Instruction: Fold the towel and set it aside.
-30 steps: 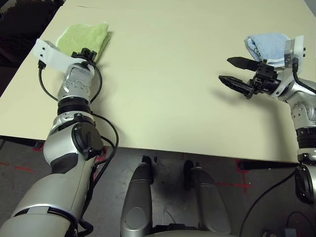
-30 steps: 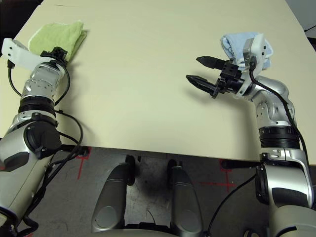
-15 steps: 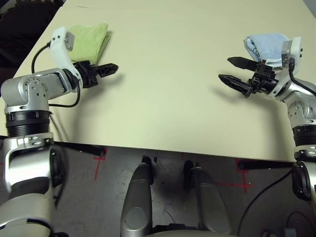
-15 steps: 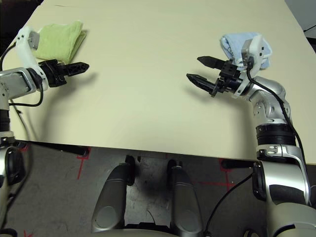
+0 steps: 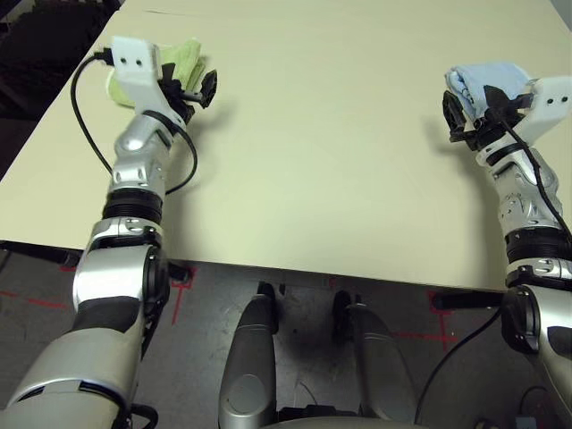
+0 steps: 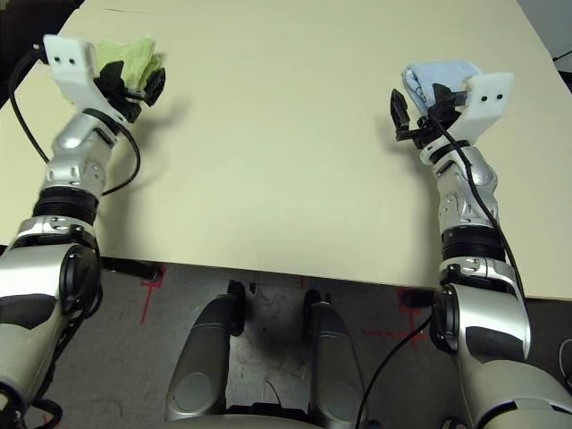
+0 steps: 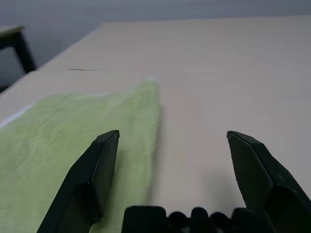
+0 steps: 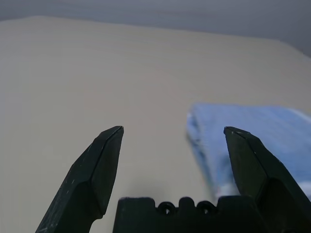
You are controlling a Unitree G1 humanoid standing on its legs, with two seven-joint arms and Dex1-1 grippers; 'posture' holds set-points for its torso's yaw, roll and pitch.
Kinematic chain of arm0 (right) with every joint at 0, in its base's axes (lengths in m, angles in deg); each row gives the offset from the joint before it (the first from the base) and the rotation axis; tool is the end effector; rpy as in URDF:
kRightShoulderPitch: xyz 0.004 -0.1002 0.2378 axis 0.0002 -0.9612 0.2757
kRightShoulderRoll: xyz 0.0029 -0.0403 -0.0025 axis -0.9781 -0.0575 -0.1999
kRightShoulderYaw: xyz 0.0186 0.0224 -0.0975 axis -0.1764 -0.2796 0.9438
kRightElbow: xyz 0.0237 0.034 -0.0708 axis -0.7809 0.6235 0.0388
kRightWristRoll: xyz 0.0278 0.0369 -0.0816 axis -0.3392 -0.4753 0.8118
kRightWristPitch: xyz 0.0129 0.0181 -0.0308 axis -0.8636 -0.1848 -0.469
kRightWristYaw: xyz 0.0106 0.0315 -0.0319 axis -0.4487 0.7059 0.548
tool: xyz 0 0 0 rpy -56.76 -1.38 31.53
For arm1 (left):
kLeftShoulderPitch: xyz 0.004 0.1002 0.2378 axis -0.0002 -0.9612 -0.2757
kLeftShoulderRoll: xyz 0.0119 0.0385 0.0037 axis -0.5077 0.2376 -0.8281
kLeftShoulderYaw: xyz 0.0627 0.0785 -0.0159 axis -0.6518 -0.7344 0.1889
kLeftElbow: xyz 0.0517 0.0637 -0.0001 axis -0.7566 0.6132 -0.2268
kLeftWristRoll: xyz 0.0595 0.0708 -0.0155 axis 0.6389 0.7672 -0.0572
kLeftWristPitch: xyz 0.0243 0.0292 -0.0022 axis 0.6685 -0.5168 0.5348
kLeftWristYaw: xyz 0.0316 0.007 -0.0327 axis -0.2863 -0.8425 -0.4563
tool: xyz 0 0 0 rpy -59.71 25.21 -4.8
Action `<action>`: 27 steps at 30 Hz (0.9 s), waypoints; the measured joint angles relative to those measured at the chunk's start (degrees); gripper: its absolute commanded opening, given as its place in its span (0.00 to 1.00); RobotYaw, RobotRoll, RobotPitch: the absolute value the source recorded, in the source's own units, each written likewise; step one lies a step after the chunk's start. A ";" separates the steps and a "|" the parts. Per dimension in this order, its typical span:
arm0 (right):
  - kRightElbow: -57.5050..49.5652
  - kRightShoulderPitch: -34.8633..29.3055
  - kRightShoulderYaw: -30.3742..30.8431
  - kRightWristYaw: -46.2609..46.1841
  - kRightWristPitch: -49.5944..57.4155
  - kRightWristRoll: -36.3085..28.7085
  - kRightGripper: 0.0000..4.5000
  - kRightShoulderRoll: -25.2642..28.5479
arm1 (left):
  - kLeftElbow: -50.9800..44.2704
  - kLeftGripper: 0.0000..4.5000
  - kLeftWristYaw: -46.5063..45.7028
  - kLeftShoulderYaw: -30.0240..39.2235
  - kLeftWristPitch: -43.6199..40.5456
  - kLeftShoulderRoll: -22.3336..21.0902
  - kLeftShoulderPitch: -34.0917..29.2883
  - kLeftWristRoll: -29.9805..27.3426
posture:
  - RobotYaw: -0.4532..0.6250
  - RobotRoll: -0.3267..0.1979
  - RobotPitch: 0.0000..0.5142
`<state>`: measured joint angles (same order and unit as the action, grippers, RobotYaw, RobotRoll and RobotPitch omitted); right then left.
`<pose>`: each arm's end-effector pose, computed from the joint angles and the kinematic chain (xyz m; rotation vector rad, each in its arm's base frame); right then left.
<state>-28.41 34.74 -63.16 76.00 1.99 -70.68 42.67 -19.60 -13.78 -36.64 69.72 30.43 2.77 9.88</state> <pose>0.3174 -0.2715 0.1697 -0.0555 -0.3629 -0.0004 0.3502 0.2397 0.2025 0.1202 -0.3329 0.0335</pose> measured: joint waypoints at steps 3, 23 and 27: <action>1.93 0.15 0.05 -3.48 -2.58 1.45 1.00 -0.48 | 2.02 1.00 -3.20 0.45 2.71 0.00 0.50 1.56 | 0.43 0.62 0.52; 4.57 -0.29 0.07 -5.21 -8.70 2.07 1.00 -2.08 | 6.25 1.00 7.79 3.21 5.79 -2.16 0.86 2.54 | 0.40 0.62 0.52; 3.91 -0.27 0.04 -5.86 -8.51 1.96 1.00 -2.09 | 6.26 1.00 7.85 3.41 6.14 -2.77 0.85 2.62 | 0.40 0.62 0.53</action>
<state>-24.50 34.47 -63.12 70.14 -6.51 -68.72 40.59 -13.34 -5.94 -33.23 75.86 27.66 3.62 12.50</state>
